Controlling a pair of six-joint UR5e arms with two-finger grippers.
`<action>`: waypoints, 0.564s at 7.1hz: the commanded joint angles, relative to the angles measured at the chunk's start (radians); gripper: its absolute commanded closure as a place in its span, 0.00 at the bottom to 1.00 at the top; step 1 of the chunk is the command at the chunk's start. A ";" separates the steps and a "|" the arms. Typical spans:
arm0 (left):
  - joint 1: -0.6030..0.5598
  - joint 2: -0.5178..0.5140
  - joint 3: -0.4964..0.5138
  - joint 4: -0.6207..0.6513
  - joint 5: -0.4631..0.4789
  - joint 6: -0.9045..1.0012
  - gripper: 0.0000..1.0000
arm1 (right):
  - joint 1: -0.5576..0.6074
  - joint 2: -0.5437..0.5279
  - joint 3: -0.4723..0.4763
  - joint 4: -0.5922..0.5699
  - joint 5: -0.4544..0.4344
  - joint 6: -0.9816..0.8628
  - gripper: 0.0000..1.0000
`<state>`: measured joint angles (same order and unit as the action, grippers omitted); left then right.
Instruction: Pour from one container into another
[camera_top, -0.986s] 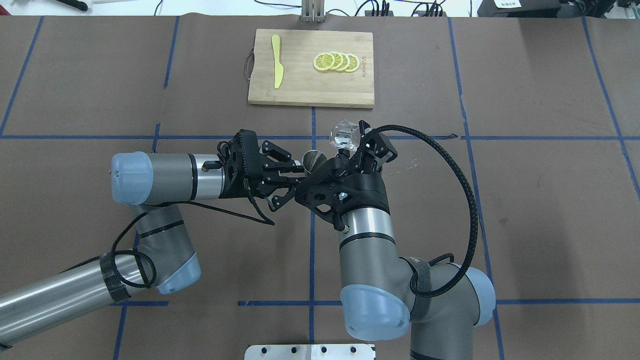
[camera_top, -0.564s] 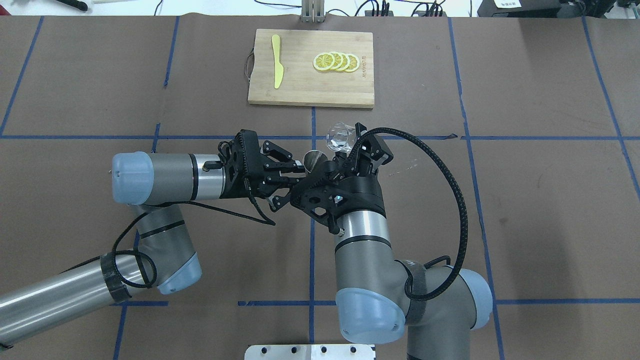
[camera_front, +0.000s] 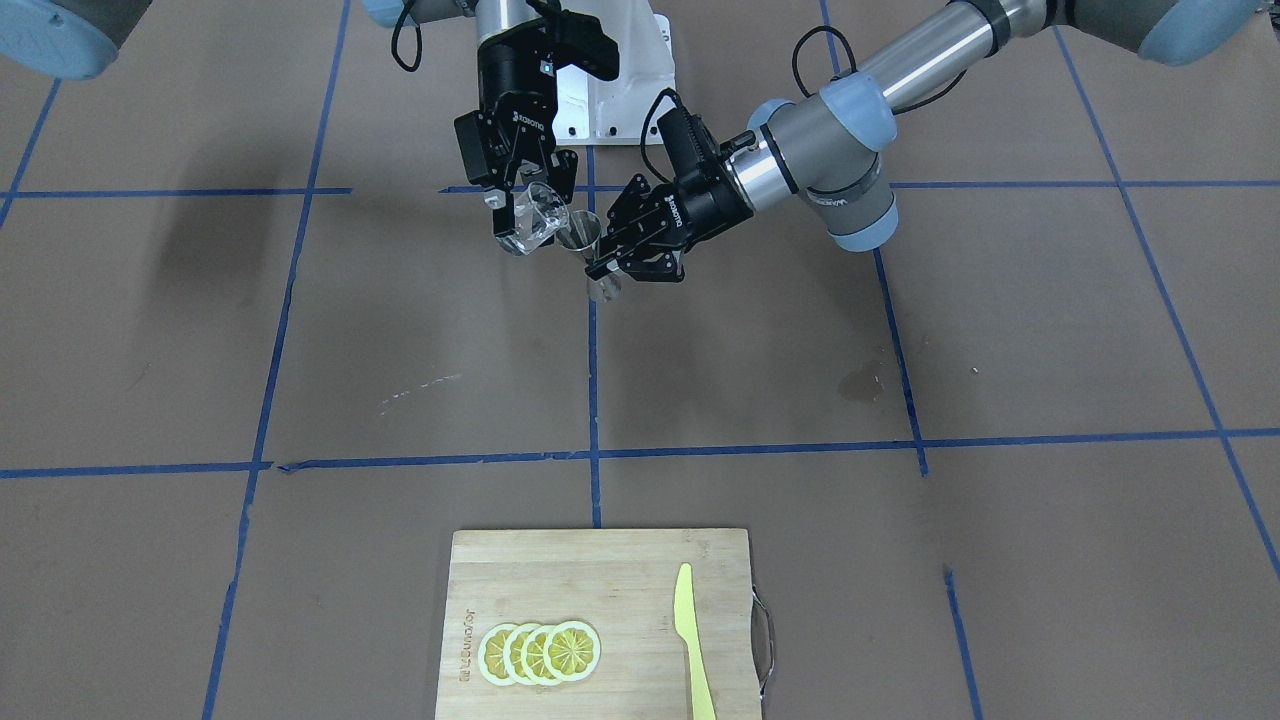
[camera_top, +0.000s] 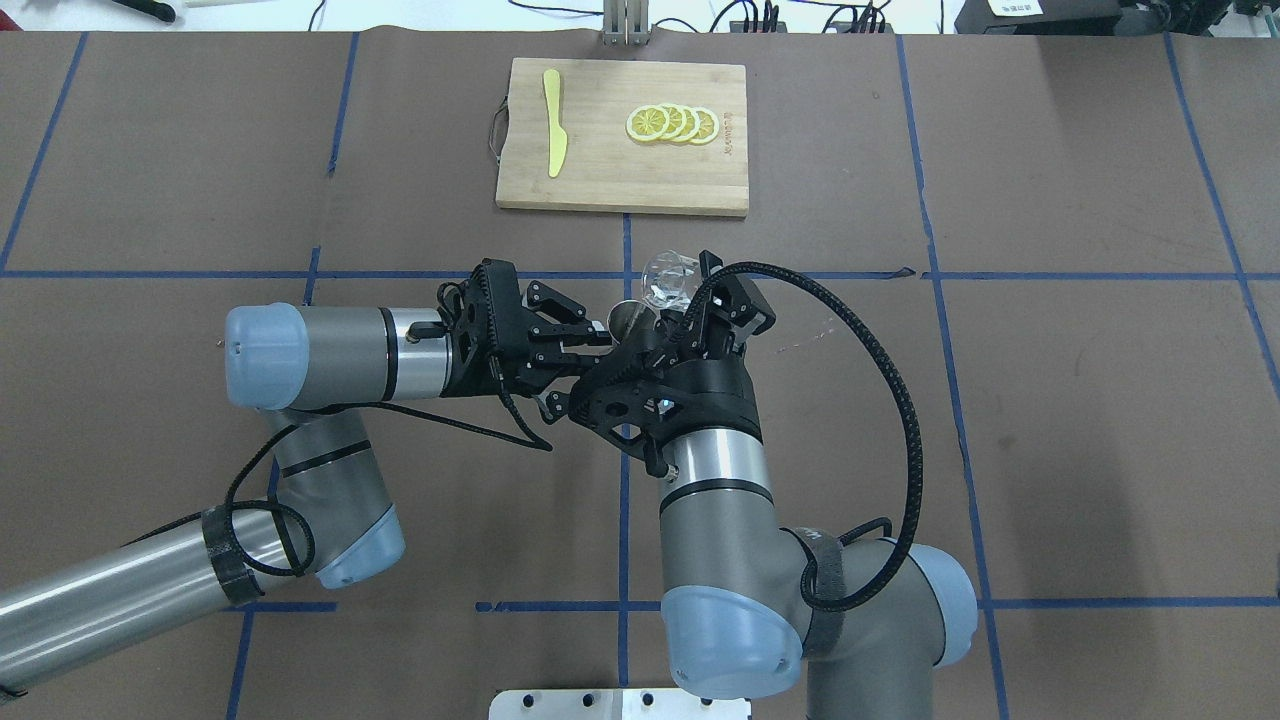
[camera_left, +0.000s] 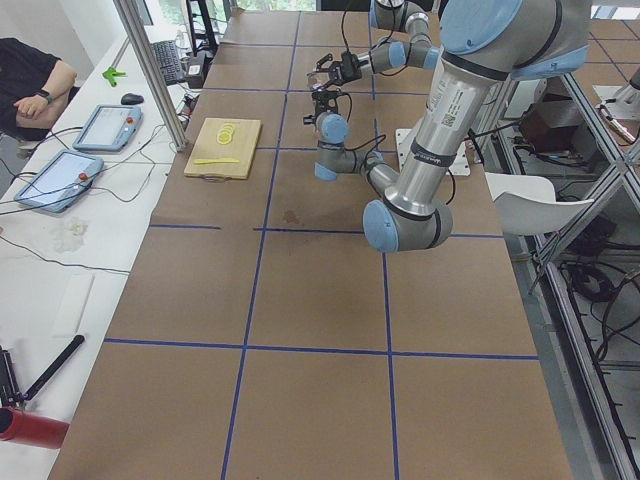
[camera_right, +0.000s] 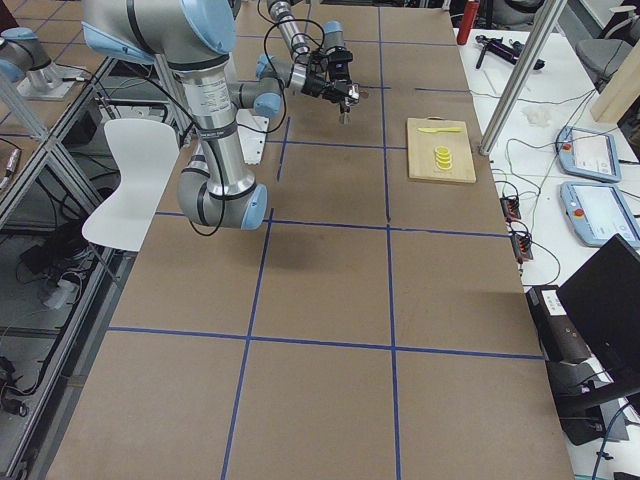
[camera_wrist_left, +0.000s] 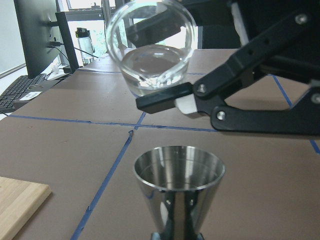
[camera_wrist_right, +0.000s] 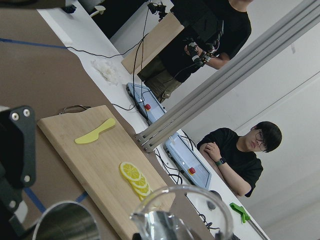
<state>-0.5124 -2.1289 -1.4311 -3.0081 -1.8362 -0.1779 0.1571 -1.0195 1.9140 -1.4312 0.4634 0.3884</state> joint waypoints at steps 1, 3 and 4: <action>0.000 0.000 0.000 -0.002 0.000 0.000 1.00 | -0.002 0.001 0.000 -0.023 -0.005 -0.070 1.00; 0.000 0.000 -0.002 0.000 0.000 0.000 1.00 | -0.004 0.001 0.000 -0.043 -0.008 -0.095 1.00; 0.000 0.000 -0.002 0.000 0.000 0.000 1.00 | -0.005 0.010 0.002 -0.075 -0.025 -0.106 1.00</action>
<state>-0.5123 -2.1292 -1.4325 -3.0083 -1.8362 -0.1779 0.1533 -1.0158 1.9148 -1.4767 0.4518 0.2982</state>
